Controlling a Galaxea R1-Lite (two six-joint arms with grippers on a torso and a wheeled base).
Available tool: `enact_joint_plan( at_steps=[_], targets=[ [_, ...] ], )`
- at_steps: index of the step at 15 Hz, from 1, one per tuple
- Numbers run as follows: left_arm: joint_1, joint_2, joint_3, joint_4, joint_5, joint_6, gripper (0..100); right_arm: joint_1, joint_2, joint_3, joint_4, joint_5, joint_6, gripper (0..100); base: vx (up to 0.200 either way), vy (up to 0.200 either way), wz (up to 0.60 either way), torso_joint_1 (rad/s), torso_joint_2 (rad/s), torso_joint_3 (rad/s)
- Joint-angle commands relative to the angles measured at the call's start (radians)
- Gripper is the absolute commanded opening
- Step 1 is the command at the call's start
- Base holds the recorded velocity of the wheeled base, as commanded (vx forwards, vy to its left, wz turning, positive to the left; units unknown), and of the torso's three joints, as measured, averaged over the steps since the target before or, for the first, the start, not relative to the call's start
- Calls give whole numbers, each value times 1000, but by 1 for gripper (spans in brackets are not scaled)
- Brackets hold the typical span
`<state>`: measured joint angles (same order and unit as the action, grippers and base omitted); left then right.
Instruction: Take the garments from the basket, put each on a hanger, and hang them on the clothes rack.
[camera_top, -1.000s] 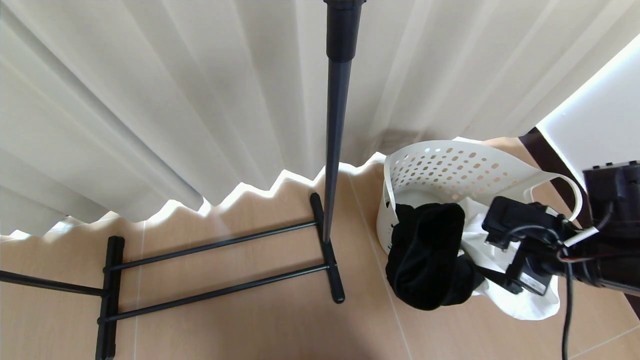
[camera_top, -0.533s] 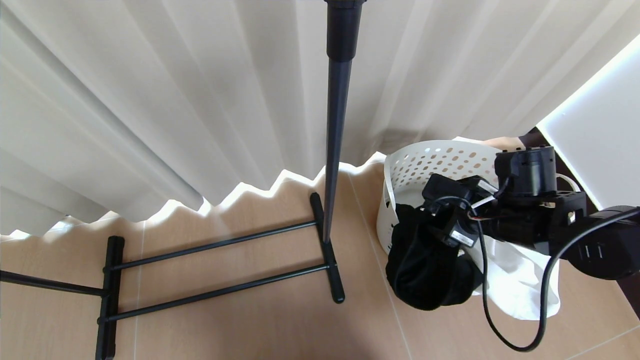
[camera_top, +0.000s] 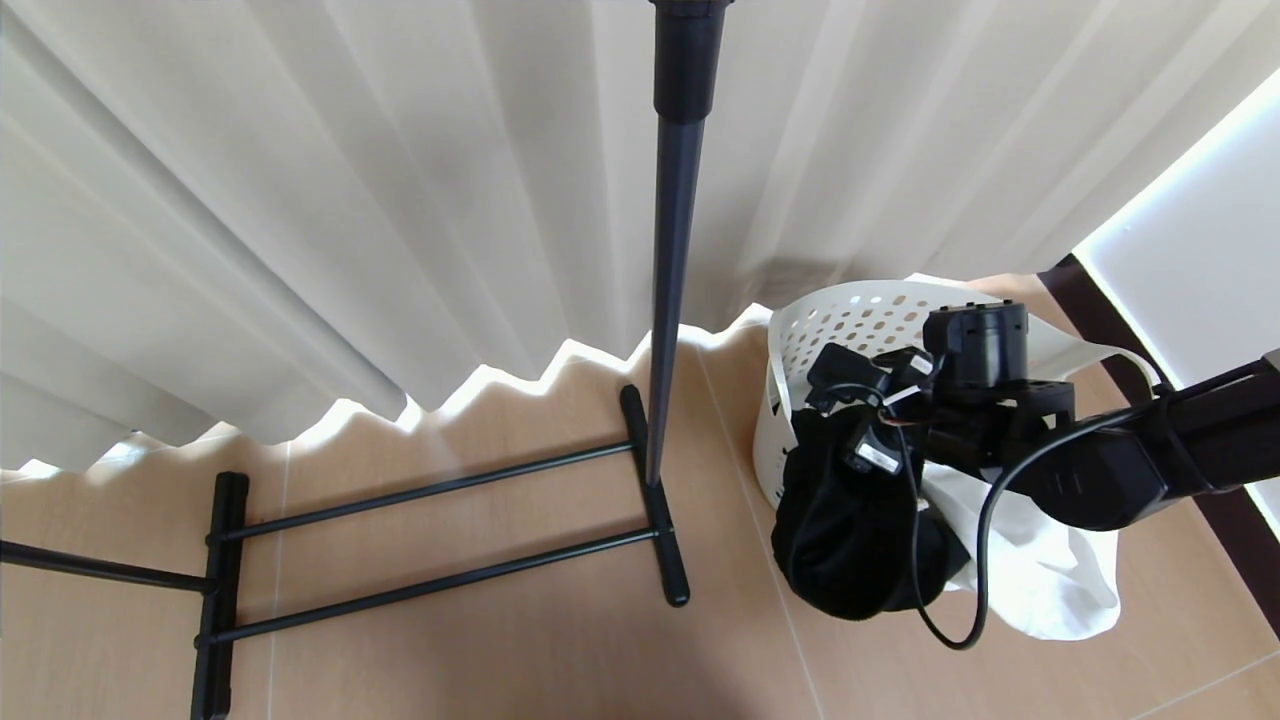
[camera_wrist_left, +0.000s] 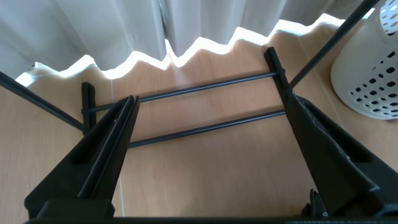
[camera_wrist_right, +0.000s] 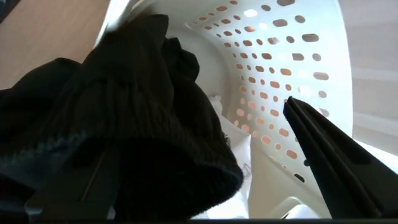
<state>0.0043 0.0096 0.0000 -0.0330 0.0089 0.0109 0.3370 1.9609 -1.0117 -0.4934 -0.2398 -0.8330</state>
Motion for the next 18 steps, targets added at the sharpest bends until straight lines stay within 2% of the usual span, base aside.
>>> enact_joint_plan(
  at_steps=[1,2,4,6,9,10,11,13,14,15,17,18],
  targets=[
    [0,0,0,-1,0,0,100,-13,44,-25,-2,-9,0,100,0,0,0,0,0,0],
    [0,0,0,-1,0,0,100,-16,44,-33,-2,-15,3,0,0,0,0,0,0,0],
    [0,0,0,-1,0,0,100,-21,36,-33,-2,-15,20,0,0,0,0,0,0,0],
    [0,0,0,-1,0,0,100,-21,-25,1,7,-15,92,0,0,0,0,0,0,0],
    [0,0,0,-1,0,0,100,-12,-226,120,16,-15,285,0,0,0,0,0,0,0],
    [0,0,0,-1,0,0,100,5,-353,193,18,-15,396,0,0,0,0,0,0,0],
    [0,0,0,-1,0,0,100,19,-462,236,39,-15,471,0,0,0,0,0,0,0],
    [0,0,0,-1,0,0,100,34,-593,248,108,-12,554,0,0,0,0,0,0,0],
    [0,0,0,-1,0,0,100,105,-763,222,208,22,683,0,0,0,0,0,0,0],
    [0,0,0,-1,0,0,100,148,-841,212,226,62,765,0,0,0,0,0,0,0],
    [0,0,0,-1,0,1,100,162,-953,252,233,163,864,0,0,0,0,0,0,0],
    [0,0,0,-1,-4,8,100,162,-985,265,233,198,867,0,0,0,0,0,0,0]
  ],
)
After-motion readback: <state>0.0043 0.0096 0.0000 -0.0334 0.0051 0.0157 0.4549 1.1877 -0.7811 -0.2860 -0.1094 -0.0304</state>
